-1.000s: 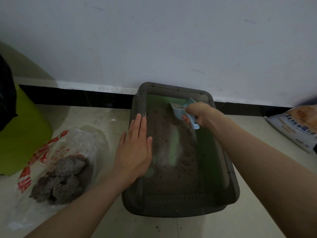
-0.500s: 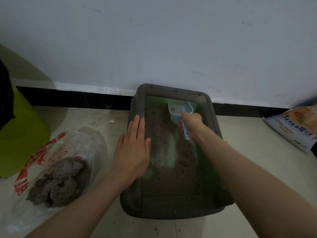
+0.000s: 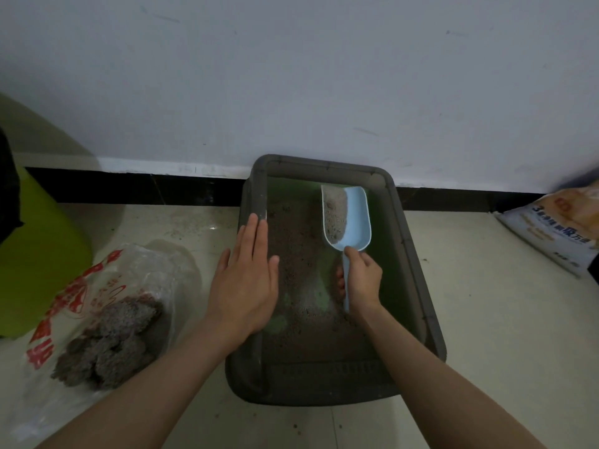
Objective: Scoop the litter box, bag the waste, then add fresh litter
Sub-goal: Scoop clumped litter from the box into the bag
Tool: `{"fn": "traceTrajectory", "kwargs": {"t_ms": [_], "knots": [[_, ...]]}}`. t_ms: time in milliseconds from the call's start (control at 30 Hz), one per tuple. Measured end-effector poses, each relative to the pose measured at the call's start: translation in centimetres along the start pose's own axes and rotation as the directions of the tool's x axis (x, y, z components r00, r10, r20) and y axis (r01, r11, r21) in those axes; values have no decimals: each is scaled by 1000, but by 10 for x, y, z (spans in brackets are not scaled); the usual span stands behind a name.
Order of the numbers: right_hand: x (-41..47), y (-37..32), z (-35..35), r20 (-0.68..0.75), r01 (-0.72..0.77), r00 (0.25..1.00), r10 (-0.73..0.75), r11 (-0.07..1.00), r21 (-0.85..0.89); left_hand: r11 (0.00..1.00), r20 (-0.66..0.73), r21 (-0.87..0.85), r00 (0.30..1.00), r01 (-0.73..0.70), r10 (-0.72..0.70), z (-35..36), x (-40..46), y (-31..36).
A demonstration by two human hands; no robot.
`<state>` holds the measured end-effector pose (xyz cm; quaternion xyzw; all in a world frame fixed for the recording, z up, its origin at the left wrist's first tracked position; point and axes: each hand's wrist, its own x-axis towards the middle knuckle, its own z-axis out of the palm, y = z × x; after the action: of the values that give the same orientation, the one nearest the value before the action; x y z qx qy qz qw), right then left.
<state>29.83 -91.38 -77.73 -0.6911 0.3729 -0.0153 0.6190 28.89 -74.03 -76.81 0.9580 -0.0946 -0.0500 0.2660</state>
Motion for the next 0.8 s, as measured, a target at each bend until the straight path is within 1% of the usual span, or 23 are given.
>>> {"fn": "traceTrajectory", "kwargs": {"t_ms": [167, 300, 400, 467, 567, 633, 700, 767, 800], "knots": [[-7, 4, -5, 31, 28, 999, -29, 999, 38, 1000, 1, 17, 1000, 5, -5, -1, 0, 0], [-14, 5, -7, 115, 45, 993, -36, 997, -70, 1000, 0, 13, 1000, 11, -11, -1, 0, 0], [-28, 2, -12, 146, 73, 988, -56, 991, -112, 1000, 16, 28, 1000, 5, -6, -2, 0, 0], [-39, -3, -15, 151, 96, 986, -76, 987, -130, 999, 69, 41, 998, -16, 13, -6, 1, -3], [-59, -18, -16, 173, 128, 979, -108, 986, -109, 996, 202, 67, 978, -66, 51, -20, 5, -15], [-77, -32, -15, 198, 155, 971, -135, 984, -90, 995, 243, 37, 967, -94, 82, -36, 1, -26], [-96, -44, -10, 242, 197, 956, -169, 975, -99, 990, 194, -24, 971, -138, 140, -52, -11, -41], [-117, -52, 1, 308, 228, 933, -188, 968, -101, 984, 58, -52, 983, -172, 175, -66, -31, -62], [-129, -53, 8, 346, 222, 921, -179, 971, -88, 988, -11, -53, 989, -147, 147, -72, -43, -77]]}}
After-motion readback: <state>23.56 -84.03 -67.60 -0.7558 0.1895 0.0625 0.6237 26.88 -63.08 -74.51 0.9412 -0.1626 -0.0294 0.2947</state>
